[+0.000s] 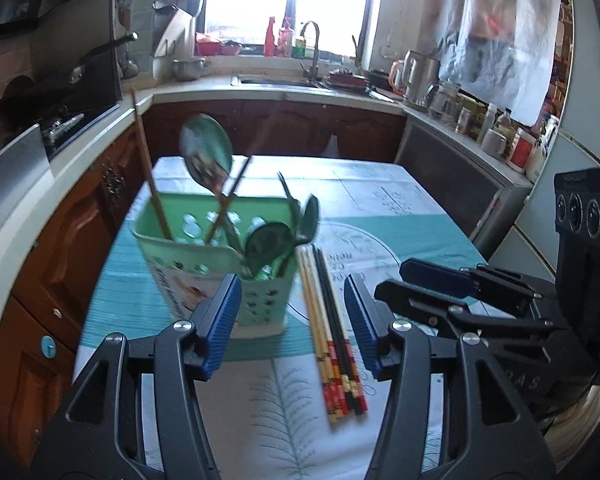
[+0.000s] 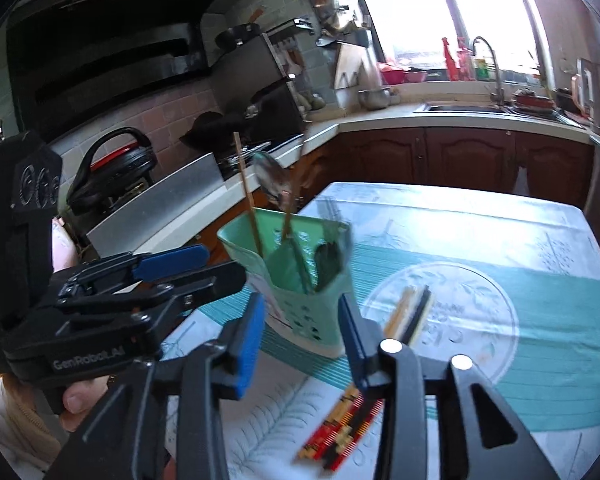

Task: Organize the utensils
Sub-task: 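Move both tools back down to the remaining chopsticks on the cloth, then close the right tool on a plain chopstick with a red-banded end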

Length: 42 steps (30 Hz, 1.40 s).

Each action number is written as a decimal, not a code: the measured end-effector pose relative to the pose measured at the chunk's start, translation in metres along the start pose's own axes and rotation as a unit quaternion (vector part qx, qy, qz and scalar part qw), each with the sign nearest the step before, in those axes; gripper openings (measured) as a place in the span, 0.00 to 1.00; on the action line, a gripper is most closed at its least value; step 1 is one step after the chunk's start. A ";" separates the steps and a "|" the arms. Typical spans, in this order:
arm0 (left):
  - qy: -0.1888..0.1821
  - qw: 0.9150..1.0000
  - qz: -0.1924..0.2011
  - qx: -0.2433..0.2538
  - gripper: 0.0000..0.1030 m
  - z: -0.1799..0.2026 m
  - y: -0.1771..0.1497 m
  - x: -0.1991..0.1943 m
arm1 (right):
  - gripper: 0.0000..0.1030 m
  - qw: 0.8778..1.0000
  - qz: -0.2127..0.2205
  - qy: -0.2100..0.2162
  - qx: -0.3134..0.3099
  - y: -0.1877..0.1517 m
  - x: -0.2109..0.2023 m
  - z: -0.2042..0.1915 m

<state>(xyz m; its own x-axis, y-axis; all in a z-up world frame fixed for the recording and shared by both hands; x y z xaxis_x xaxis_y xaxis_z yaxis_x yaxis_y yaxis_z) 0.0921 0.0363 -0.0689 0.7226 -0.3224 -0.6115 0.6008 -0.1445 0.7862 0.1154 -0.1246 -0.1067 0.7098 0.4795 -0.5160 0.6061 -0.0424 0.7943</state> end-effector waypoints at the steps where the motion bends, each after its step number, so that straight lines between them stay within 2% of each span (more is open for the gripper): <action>1: -0.002 1.000 -0.005 0.000 0.49 0.001 -0.002 0.004 | 0.39 1.000 0.000 -0.003 0.004 -0.002 -0.002 0.004; 6: -0.013 0.999 -0.040 -0.008 0.49 0.011 -0.017 0.029 | 0.39 0.999 -0.014 -0.019 0.027 -0.010 -0.006 0.025; 10: -0.024 0.997 -0.071 -0.015 0.48 0.013 -0.028 0.051 | 0.39 0.996 -0.053 -0.035 0.056 -0.019 -0.002 0.045; 15: -0.036 0.993 -0.107 -0.022 0.29 0.014 -0.040 0.079 | 0.38 0.987 -0.115 -0.064 0.089 -0.032 0.012 0.076; 21: -0.024 0.988 -0.153 -0.021 0.12 0.015 -0.057 0.113 | 0.38 0.974 -0.176 -0.061 0.131 -0.045 0.038 0.101; 23: -0.025 0.986 -0.166 -0.020 0.11 0.015 -0.063 0.122 | 0.30 0.967 -0.201 -0.058 0.147 -0.047 0.051 0.107; 25: -0.025 0.983 -0.180 -0.023 0.11 0.016 -0.068 0.132 | 0.18 0.959 -0.228 -0.061 0.159 -0.048 0.064 0.111; 27: -0.029 0.981 -0.192 -0.028 0.11 0.017 -0.071 0.140 | 0.17 0.951 -0.250 -0.066 0.172 -0.047 0.079 0.115; 33: -0.032 0.978 -0.206 -0.028 0.11 0.018 -0.073 0.154 | 0.17 0.938 -0.285 -0.075 0.181 -0.041 0.105 0.115; 42: -0.041 0.977 -0.208 -0.026 0.11 0.017 -0.062 0.160 | 0.15 0.934 -0.308 -0.137 0.121 -0.036 0.125 0.108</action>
<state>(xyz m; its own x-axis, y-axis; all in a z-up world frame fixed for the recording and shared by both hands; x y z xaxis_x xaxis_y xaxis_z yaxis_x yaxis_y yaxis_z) 0.1642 -0.0222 -0.2141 0.3827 -0.3207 -0.8665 0.8552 -0.2319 0.4635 0.2208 -0.1579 -0.2344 0.2457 0.2381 -0.9397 0.9692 -0.0460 0.2418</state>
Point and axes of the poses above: each gripper's, at about its wrist camera, not at the fingertips, and x roughly the way its jaws point, z to its right, y to its top, the point moved 5 cm from there along x, roughly the way its jaws point, and after that the axes turned 3 degrees about x, right-handed, at the moved point
